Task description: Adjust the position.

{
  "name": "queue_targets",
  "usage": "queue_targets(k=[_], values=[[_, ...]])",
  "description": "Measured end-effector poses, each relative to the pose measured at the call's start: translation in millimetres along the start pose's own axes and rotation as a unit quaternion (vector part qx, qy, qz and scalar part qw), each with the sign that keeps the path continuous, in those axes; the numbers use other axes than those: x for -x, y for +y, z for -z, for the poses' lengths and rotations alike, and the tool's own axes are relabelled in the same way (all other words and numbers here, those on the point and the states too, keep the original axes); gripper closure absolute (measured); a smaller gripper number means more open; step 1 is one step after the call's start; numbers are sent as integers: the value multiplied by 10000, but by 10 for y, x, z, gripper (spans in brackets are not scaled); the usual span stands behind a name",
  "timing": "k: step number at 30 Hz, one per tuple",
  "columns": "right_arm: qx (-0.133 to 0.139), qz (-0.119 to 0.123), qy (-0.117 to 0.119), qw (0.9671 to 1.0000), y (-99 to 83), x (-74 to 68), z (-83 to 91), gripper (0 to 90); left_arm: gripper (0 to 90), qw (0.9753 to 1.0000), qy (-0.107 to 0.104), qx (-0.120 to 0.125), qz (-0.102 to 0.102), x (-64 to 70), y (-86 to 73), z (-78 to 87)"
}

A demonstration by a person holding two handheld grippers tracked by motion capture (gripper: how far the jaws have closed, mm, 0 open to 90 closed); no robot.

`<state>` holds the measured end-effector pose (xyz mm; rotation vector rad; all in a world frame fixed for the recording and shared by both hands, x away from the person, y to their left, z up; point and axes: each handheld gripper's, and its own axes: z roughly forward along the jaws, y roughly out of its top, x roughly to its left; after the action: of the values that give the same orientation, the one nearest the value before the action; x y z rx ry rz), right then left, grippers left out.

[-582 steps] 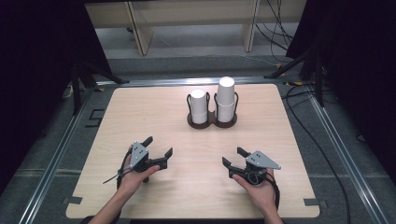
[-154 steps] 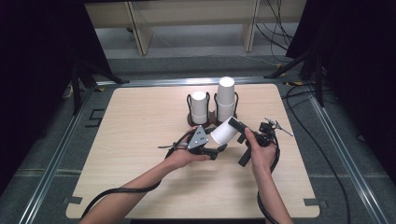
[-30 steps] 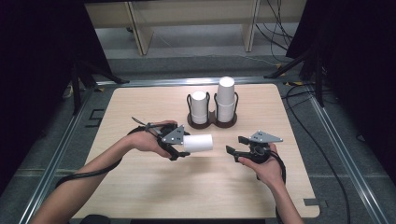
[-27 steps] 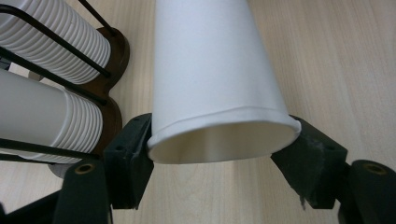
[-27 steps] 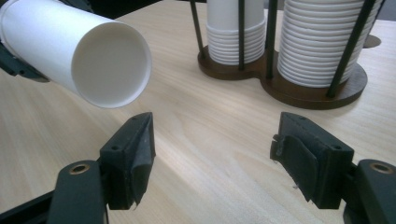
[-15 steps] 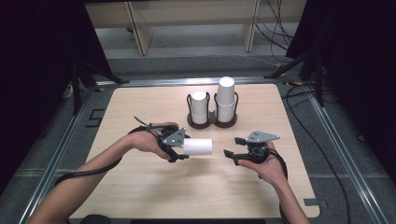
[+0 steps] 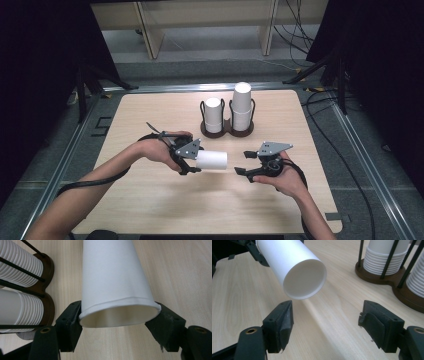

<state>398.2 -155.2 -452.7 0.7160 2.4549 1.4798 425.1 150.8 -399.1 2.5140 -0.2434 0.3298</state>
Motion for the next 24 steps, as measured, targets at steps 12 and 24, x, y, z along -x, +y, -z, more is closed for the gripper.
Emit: queue_targets(k=[12,24], values=[[-198,164,181,9995,22,-23,-30,266,310,9997,-154,-162,-98,5,46,3],[-346,220,286,9987,69,-54,-61,265,310,9977,-334,-573,-150,3,109,7]])
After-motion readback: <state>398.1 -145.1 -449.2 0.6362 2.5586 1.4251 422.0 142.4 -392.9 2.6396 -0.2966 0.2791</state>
